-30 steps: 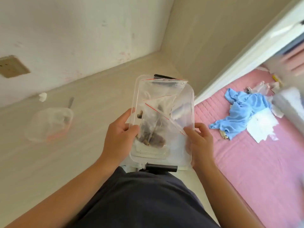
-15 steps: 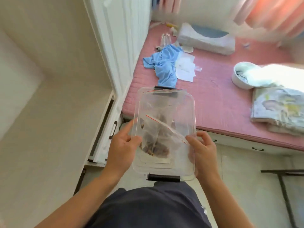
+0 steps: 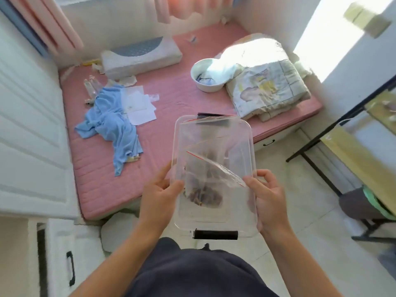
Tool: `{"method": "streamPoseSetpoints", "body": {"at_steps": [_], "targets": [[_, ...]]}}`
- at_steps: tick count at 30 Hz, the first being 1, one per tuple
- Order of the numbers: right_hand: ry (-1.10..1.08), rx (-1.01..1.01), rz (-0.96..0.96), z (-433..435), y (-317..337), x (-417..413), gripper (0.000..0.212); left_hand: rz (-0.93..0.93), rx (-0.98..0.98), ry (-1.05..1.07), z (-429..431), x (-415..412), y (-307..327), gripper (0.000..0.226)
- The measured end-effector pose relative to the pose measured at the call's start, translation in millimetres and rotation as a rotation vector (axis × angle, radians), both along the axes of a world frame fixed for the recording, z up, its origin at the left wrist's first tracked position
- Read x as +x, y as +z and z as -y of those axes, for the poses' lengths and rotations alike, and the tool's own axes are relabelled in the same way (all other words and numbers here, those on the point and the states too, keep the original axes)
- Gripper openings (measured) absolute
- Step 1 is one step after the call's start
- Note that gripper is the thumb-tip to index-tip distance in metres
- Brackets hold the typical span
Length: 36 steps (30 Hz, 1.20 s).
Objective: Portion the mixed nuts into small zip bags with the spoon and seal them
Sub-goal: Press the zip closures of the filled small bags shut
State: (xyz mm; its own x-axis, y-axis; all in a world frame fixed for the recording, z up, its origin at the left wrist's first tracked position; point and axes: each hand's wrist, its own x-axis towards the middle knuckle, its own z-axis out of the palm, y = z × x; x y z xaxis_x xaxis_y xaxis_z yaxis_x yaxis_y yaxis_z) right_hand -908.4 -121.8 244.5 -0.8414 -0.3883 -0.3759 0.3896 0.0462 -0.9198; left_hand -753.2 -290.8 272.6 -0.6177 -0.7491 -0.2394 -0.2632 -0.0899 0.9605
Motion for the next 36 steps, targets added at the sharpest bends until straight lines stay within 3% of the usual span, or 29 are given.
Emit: {"method": "streamPoseSetpoints", "body": {"at_steps": [18, 27, 31, 36], "targets": [[-0.699, 0.166, -0.061, -92, 20, -235, 0.031, -0.084, 0.084, -0.705, -26, -383, 3, 0.057], [-1.002, 0.160, -0.025, -192, 23, -326, 0.022, -0.046, 0.137, -1.070, -136, -553, 14, 0.060], [-1.073, 0.162, -0.021, -252, 27, -384, 0.022, -0.055, 0.131, -1.101, -203, -628, 13, 0.059], [-1.070, 0.083, -0.074, -336, 66, -471, 0.029, -0.055, 0.188, -1.106, -283, -719, 61, 0.061]]}}
